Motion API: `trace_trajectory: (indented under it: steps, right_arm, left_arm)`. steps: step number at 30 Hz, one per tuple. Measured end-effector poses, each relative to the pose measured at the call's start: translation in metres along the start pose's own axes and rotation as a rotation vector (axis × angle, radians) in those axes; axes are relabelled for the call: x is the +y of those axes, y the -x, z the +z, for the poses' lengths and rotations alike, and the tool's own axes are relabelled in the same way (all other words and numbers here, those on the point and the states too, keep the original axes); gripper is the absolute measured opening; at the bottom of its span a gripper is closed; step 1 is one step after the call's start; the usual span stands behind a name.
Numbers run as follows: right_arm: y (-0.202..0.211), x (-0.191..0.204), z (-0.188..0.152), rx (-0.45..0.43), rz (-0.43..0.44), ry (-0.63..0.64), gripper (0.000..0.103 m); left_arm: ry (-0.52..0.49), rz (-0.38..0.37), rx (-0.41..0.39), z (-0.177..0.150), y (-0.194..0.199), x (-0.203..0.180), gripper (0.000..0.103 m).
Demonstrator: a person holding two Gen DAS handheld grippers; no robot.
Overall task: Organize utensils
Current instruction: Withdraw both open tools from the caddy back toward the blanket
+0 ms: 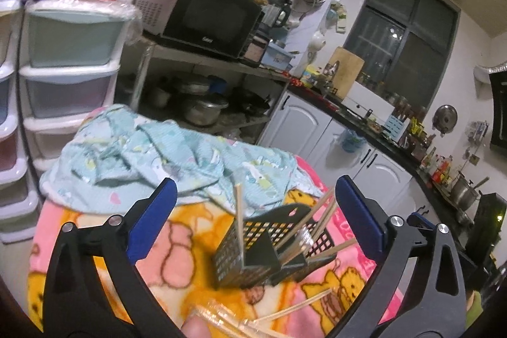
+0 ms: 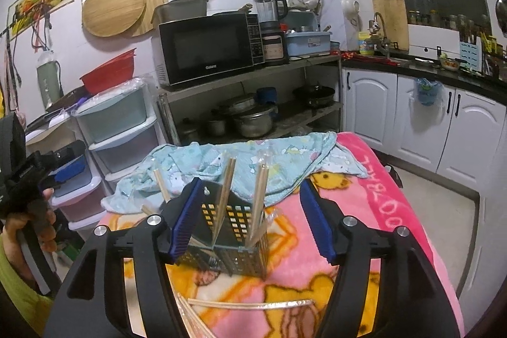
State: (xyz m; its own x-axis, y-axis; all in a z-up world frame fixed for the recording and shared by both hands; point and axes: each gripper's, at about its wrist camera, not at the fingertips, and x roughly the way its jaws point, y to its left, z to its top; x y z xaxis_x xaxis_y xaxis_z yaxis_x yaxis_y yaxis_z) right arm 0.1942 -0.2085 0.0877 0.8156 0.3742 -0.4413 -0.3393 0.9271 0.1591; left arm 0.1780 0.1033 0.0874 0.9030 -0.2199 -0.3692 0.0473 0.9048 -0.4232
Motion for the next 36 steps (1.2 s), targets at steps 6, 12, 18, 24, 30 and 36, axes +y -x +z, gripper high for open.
trace_trajectory:
  steps: [6,12,18,24,30,36]
  right_arm:
    - [0.010,0.004,-0.014,0.014,-0.003,0.019,0.061]
    - [0.012,0.009,-0.027,0.048,0.006,0.038,0.061]
    - [0.012,0.016,-0.041,0.085,0.023,0.056,0.061]
    - [0.010,0.026,-0.054,0.129,0.047,0.084,0.061]
    - [0.008,0.035,-0.068,0.173,0.068,0.113,0.061]
    - [0.003,0.044,-0.083,0.217,0.089,0.139,0.061]
  left_arm:
    - [-0.010,0.029,0.027,-0.015,0.008,0.005,0.092]
    - [-0.017,0.047,0.068,-0.032,0.006,0.009,0.092]
    - [-0.020,0.052,0.104,-0.047,0.005,0.008,0.092]
    - [-0.034,0.062,0.137,-0.061,0.002,0.007,0.092]
    - [-0.035,0.076,0.169,-0.076,0.001,0.008,0.092]
    - [-0.055,0.104,0.186,-0.086,0.001,0.010,0.092]
